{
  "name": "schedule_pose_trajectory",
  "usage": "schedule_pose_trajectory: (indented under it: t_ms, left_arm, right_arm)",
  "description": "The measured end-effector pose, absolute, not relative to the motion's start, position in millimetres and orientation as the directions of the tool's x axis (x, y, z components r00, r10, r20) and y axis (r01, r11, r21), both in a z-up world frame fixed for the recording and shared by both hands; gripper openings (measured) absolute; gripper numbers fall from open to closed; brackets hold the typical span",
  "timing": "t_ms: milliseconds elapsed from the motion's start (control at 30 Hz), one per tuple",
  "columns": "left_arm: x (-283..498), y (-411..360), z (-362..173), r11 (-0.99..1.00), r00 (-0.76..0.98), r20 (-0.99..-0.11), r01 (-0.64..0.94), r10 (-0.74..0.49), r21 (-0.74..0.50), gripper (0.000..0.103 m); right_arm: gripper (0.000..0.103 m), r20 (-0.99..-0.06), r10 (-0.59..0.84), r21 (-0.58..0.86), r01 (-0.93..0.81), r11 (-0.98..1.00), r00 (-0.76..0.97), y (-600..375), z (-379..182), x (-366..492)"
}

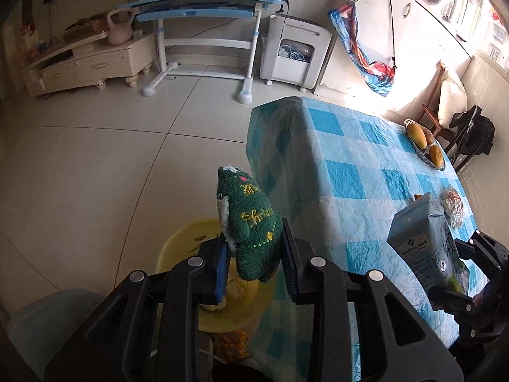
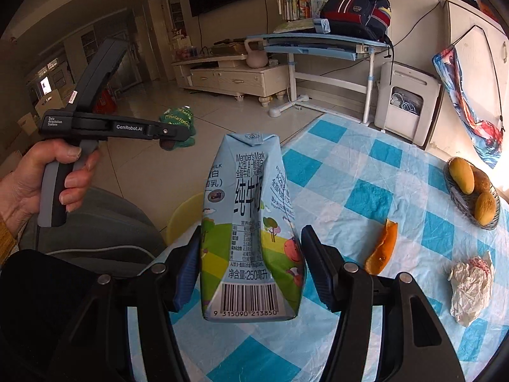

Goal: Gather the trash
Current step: 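Carry the carton over the yellow bin and open the right tool while the left tool carries the toy, then lower the left tool over the yellow bin and release the green toy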

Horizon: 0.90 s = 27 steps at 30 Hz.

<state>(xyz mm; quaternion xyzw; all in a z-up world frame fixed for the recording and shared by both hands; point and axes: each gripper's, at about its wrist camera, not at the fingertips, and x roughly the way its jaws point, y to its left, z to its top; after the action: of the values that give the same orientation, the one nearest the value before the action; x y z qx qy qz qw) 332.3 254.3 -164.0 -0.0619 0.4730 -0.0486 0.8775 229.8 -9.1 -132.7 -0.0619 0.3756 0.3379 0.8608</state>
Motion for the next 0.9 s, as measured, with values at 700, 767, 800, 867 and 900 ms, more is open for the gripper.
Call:
schedule_pose_trajectory:
  t_ms: [700, 767, 800, 867, 900]
  left_arm:
    - [306, 374, -246, 0.846, 0.489, -0.872, -0.456, -0.021, -0.277, 0.064]
    - [302, 370, -219, 0.843, 0.545, -0.838, -0.448, -0.005, -0.297, 0.066]
    - [302, 363, -206, 0.85, 0.569, -0.822, -0.433, 0.0, -0.3, 0.069]
    - [303, 342, -177, 0.877, 0.613, -0.79, -0.381, 0.003, -0.293, 0.074]
    - [302, 329, -166, 0.891, 0.632, -0.775, -0.353, 0.002, -0.286, 0.078]
  right_arm:
    - [0.061, -0.787, 0.474, 0.058, -0.718, 0.694, 0.395, 146, -174, 278]
    - [0.066, -0.759, 0.496, 0.058, -0.715, 0.697, 0.422, 134, -164, 260]
    - [0.066, -0.747, 0.501, 0.054, -0.71, 0.702, 0.438, 122, -160, 252]
    - [0.069, -0.726, 0.503, 0.053, -0.692, 0.72, 0.468, 97, -153, 234]
    - [0.069, -0.716, 0.503, 0.053, -0.681, 0.73, 0.484, 82, -151, 227]
